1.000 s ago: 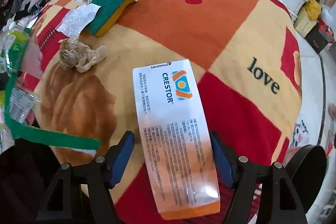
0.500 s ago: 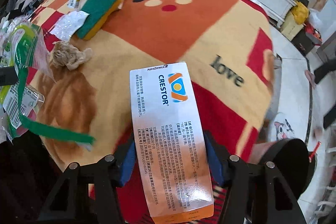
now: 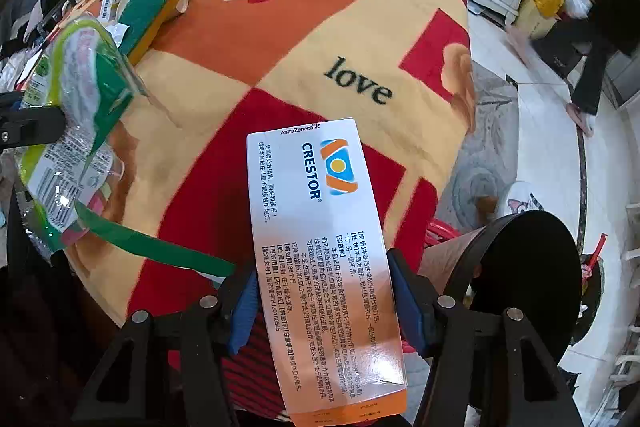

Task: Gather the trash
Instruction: 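Lift the green snack bag with the left tool while the right tool grasps and lifts the Crestor box, then carry the green snack bag and Crestor box with both tools over the black bin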

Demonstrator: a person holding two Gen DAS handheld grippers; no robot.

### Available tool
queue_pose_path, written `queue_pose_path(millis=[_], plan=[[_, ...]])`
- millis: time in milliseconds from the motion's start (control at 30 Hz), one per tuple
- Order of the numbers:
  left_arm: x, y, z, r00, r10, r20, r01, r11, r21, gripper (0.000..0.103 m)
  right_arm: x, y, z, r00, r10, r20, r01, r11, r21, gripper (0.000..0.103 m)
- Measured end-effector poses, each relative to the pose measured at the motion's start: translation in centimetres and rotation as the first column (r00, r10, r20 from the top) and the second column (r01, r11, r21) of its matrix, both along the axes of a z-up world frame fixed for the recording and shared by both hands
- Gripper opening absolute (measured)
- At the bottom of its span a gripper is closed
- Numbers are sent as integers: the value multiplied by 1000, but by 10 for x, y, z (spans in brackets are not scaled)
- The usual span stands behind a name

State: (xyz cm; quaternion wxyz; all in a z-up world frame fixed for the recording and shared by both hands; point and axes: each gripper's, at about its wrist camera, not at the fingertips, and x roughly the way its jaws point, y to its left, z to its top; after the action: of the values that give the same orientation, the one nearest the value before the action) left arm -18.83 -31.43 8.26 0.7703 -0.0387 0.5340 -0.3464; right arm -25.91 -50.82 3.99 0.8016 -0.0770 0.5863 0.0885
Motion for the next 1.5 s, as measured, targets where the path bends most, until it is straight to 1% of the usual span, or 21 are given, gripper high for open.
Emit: queue_pose_path(millis=[333,600,700,867,1000,1100,1200,1300,1400,1467,1500], plan=[[1,-13,-9,1000,-15,-14,15,999,33,20,2,-4,-7,1000,4,-20,-4,1000,1,58],[3,-19,-15,999,-21,-31,22,999,44,20,5,-6,-12,999,5,-40,-5,1000,-10,58],[3,-24,-15,999,-31,-39,32,999,41,20,5,-9,-11,999,2,-39,-3,1000,-17,58],[6,-44,-14,996,-69,-52,70,997,16,20,1,-27,-4,999,-38,-30,37,999,-31,58],[9,-78,-12,992,-114,-59,113,993,-15,20,-9,-55,2,995,-95,-29,93,994,-51,58],[11,-116,-9,985,-160,-66,158,987,-42,20,-20,-83,4,988,-152,-35,149,986,-74,58],[14,-151,-7,979,-192,-71,188,980,-58,20,-32,-116,4,976,-213,-42,209,973,-99,58],[16,-188,-4,974,-219,-60,216,975,-61,20,-44,-150,1,958,-281,-54,272,954,-128,58],[18,-224,-10,969,-239,-58,237,971,-44,20,-51,-177,-7,944,-321,-76,306,938,-163,58],[20,-243,-19,967,-239,-84,236,971,-44,21,-50,-191,-15,932,-348,-100,329,930,-166,58],[22,-251,-24,967,-236,-91,233,971,-49,26,-49,-198,-18,925,-364,-106,345,924,-162,58]])
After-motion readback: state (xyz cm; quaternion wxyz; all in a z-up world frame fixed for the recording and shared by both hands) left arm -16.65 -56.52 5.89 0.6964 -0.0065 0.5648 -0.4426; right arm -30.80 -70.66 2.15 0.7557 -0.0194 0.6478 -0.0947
